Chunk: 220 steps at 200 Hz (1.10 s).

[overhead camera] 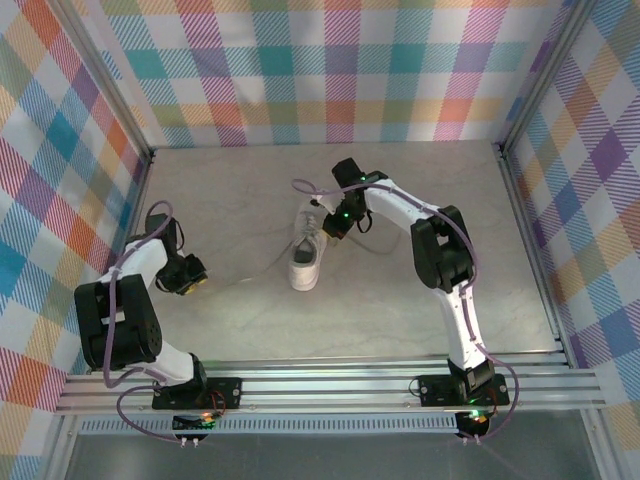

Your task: Tie the shoes

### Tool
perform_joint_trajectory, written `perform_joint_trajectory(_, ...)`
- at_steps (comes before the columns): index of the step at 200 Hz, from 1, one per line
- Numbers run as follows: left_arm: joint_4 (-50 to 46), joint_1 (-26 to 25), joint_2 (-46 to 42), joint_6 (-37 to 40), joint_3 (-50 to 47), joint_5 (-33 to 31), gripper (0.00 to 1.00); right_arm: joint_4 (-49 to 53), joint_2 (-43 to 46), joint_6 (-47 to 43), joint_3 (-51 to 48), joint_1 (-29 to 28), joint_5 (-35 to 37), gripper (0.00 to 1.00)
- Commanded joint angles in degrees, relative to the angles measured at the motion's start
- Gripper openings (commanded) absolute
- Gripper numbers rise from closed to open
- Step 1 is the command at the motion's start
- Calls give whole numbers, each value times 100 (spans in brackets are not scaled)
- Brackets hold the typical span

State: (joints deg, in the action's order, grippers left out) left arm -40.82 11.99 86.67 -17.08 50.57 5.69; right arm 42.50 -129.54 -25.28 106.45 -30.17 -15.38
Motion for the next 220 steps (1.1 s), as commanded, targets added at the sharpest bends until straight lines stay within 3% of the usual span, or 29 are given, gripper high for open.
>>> perform_joint_trajectory(1, -429, -277, 164, 273, 390, -429, 45, 97, -306, -3, 363, 16, -210, 0)
perform_joint_trajectory(18, -640, -532, 291, 622, 734, -487, 49, 139, -366, 42, 500, 15, -270, 6)
perform_joint_trajectory(34, -644, -858, 262, 1045, 991, -463, 49, 79, -265, 133, 475, 29, -125, 20)
perform_joint_trajectory(56, -232, -1574, 129, 1833, 1082, -2, 50, -11, 42, 291, 275, 47, 32, 39)
perform_joint_trajectory(73, 106, -2210, 260, 2272, 1105, 88, 51, -70, 316, 386, 70, 73, 73, 44)
perform_joint_trajectory(111, 1306, -2913, 491, 3226, 738, 368, 54, -118, 941, 549, -483, 109, 192, 47)
perform_joint_trajectory(146, 1177, -2974, 885, 4095, 799, 477, 54, -313, 1650, 646, -1307, 108, 401, 47)
perform_joint_trajectory(220, 1312, -3247, 1701, 4092, 796, 549, 56, -576, 2456, 776, -2338, 108, 602, 48)
